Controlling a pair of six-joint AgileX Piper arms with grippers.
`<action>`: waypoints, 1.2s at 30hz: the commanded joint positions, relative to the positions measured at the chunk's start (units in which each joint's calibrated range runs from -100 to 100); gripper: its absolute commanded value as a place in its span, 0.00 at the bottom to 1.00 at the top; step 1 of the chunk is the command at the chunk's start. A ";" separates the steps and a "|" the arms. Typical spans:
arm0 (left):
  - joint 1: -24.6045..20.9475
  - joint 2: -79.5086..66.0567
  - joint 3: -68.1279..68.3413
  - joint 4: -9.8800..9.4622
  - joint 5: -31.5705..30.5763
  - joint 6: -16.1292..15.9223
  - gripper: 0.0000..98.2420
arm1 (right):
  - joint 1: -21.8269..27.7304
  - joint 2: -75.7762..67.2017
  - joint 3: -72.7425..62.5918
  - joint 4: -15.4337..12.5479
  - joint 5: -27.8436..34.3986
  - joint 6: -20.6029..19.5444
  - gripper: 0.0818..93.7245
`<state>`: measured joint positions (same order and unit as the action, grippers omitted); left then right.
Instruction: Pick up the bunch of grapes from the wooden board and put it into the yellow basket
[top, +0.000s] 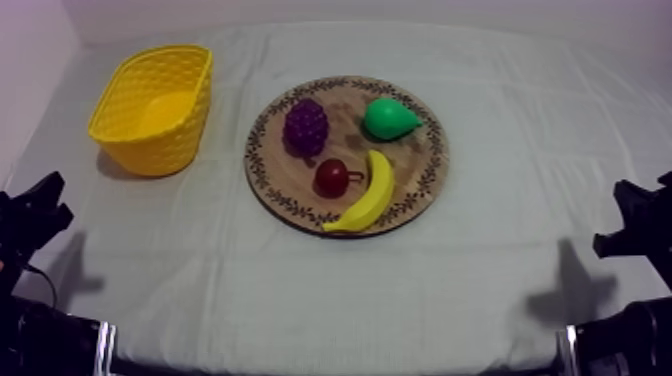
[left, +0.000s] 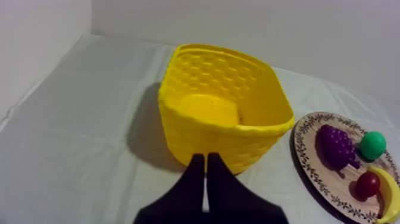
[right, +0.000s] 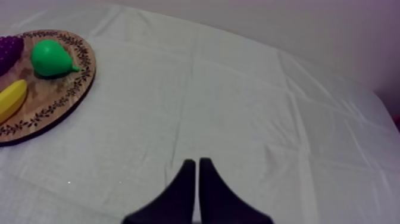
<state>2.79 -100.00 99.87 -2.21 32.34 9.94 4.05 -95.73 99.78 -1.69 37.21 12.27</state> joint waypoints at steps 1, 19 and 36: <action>-0.01 0.00 0.02 -0.01 -0.01 0.00 0.00 | 0.01 -0.02 -0.01 0.01 -0.03 0.01 0.00; -0.01 0.00 0.02 -0.01 -0.01 0.02 0.00 | 0.01 -0.02 -0.01 0.01 -0.03 0.01 0.00; 1.00 26.63 -10.90 -0.04 -17.93 0.29 0.00 | 0.01 -0.02 -0.01 0.01 -0.03 0.01 0.00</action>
<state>3.61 -82.03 92.89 -2.23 15.07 10.94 4.05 -95.73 99.78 -1.69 37.14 12.27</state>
